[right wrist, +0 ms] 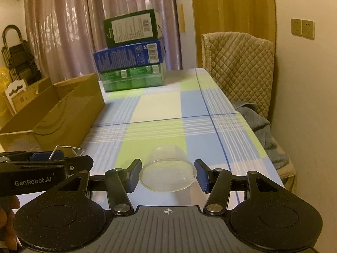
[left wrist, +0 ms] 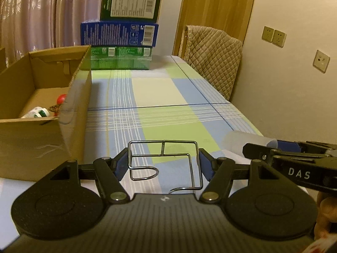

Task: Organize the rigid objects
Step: 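Carry the wire stand with the left gripper while the right carries the cup to the box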

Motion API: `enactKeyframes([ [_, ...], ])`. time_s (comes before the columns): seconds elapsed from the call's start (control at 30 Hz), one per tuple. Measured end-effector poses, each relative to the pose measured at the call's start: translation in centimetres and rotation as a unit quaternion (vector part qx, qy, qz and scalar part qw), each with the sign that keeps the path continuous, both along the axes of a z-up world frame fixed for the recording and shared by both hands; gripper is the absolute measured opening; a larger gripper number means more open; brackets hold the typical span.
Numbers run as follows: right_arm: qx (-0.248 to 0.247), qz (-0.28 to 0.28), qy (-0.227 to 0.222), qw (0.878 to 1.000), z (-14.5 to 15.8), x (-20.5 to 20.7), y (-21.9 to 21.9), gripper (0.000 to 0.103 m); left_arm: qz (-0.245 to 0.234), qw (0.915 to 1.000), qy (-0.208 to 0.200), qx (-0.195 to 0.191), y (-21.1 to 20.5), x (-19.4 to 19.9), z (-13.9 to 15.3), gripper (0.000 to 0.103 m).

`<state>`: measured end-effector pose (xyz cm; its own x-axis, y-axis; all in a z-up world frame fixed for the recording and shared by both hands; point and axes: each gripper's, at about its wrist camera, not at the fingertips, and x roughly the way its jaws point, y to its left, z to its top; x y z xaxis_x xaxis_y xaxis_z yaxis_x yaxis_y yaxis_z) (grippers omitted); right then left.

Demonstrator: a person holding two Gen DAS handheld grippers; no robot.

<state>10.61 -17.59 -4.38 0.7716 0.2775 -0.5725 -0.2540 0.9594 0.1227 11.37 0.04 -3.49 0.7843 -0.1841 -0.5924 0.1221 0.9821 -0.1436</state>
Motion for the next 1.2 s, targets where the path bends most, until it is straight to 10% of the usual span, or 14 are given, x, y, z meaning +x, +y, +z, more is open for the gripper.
enactKeyframes([
  [1.2, 0.01, 0.042, -0.012, 0.999, 9.2, -5.8, 4.1, 0.052, 0.039, 0.9986, -0.035, 0.005, 4.8, -7.4, 10.2, 0.064],
])
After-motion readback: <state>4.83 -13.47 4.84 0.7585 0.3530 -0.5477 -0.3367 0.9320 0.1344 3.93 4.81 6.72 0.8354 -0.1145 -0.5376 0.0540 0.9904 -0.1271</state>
